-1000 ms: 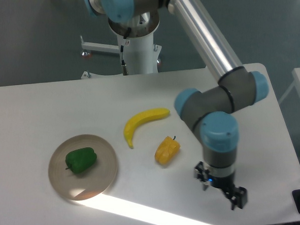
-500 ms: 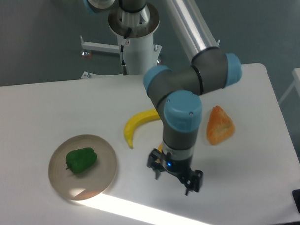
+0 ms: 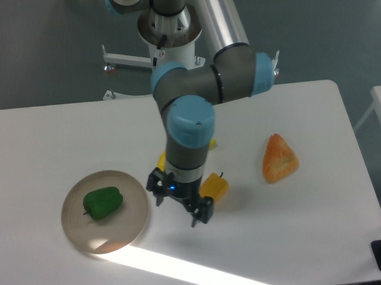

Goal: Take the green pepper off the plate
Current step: 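Move the open gripper over the green pepper on the plate, then lower the gripper around the green pepper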

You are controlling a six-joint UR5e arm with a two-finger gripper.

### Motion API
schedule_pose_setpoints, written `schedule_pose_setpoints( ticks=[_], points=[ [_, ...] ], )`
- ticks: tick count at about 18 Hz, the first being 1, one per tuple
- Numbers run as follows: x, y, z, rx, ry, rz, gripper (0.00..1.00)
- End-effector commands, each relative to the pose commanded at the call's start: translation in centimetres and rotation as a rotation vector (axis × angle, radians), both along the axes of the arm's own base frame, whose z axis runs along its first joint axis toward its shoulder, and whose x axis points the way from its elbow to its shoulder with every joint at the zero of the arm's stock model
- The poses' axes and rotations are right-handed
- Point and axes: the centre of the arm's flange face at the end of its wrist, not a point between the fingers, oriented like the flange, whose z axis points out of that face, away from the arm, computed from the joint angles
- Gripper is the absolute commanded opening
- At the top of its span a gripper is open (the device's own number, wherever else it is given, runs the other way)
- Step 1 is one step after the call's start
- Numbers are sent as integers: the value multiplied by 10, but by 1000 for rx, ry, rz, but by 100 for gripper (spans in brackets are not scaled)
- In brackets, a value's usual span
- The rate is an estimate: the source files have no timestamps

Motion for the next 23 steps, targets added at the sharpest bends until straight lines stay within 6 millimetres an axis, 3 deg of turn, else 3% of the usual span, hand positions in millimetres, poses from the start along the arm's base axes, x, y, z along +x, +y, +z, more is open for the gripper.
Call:
schedule_pose_setpoints(
  ticks=[3,10,17,20,23],
  points=[
    [31,1,-19,-38,4,-55,100],
    [59,0,-25,-70,36,-148,100],
    [89,-27,-53,-136,23,-165,100],
    [89,-27,-58,-142,19,-150,100],
    [103,-23,-64,-126,20,-118,100]
  ],
)
